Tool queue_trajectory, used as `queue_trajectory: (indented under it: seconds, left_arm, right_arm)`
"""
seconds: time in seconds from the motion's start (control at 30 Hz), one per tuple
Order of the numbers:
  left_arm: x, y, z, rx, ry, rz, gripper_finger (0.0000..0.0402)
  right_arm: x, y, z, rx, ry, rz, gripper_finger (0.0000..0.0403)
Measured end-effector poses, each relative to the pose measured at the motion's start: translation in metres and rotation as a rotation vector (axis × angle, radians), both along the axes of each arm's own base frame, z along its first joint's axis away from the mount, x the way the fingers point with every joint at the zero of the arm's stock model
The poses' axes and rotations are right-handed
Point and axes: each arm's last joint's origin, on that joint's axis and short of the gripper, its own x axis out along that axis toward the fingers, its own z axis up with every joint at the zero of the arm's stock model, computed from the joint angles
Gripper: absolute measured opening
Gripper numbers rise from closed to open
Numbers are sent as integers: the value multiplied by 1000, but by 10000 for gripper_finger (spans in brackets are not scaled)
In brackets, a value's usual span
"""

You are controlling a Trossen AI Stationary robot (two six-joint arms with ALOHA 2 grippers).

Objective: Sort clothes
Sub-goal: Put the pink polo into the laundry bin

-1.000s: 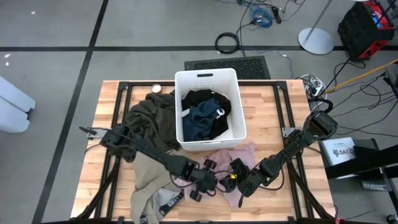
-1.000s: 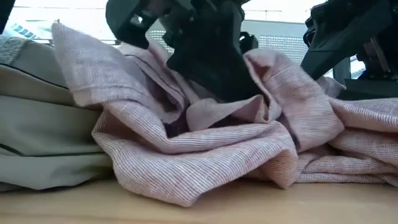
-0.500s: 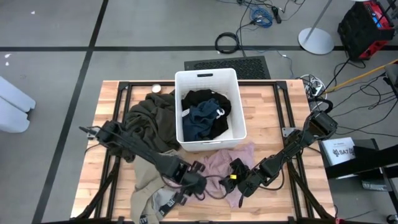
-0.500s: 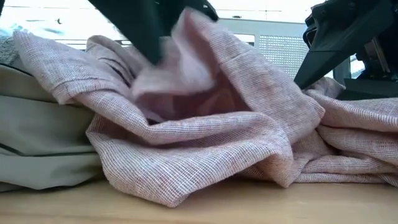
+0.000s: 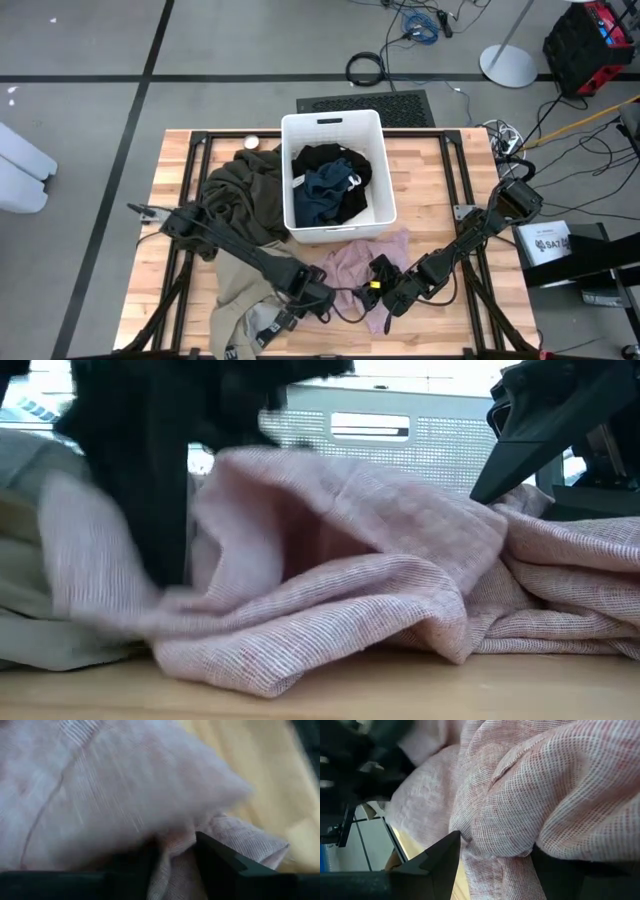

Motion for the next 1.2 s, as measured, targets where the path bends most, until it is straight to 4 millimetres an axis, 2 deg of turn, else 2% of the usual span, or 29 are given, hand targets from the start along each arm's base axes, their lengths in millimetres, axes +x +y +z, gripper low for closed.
queue_trajectory:
  seconds: [0.17,0.27,0.47,0.73,0.87,1.0,1.2]
  left_arm:
    - [10,3,-29,14,15,-47,148]
    - [17,4,-37,-13,-19,-84,148]
    - [31,7,-26,-60,-168,-111,148]
    - [51,27,-20,-85,-306,-41,148]
    - [56,35,-17,-11,-356,40,148]
    - [64,36,-8,46,-449,86,148]
    - [68,35,-3,32,-496,91,148]
  right_arm:
    - [0,0,0,-9,1,9,224]
    - [0,0,0,-18,0,18,224]
    - [0,0,0,-36,0,36,224]
    - [0,-1,0,-48,-14,6,224]
    - [0,-1,0,-27,-13,-9,224]
    - [0,-1,0,-47,-13,16,224]
    - [-1,0,0,-69,-10,47,224]
